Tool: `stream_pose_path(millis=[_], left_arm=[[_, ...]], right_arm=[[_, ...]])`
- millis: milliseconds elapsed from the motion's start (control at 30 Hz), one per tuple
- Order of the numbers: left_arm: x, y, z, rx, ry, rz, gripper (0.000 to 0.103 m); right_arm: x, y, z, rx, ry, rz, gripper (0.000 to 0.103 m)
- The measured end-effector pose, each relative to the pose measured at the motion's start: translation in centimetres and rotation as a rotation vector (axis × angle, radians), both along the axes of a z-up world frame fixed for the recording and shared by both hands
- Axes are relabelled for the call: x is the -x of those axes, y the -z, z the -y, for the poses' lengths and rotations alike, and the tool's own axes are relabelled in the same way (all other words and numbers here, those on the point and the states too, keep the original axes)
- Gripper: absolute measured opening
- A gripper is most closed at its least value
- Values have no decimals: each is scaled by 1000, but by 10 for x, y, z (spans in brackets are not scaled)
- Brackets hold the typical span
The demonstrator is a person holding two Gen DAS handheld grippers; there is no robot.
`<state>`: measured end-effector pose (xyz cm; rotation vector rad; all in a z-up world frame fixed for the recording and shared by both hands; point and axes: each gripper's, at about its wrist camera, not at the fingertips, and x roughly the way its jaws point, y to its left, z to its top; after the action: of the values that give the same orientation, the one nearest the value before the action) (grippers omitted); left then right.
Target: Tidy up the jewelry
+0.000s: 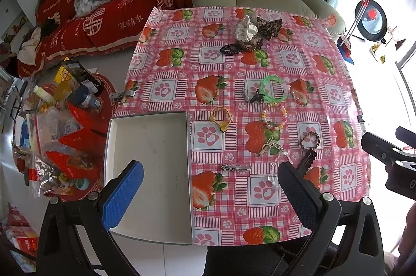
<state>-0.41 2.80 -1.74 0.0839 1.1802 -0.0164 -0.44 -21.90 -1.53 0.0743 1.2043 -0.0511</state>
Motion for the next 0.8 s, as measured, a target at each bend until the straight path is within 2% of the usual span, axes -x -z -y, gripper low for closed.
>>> stream_pose_path(millis=[800], left_arm=[[0, 0, 1, 1, -1, -4, 103]], right_arm=[[1, 4, 3, -3, 1, -5, 103]])
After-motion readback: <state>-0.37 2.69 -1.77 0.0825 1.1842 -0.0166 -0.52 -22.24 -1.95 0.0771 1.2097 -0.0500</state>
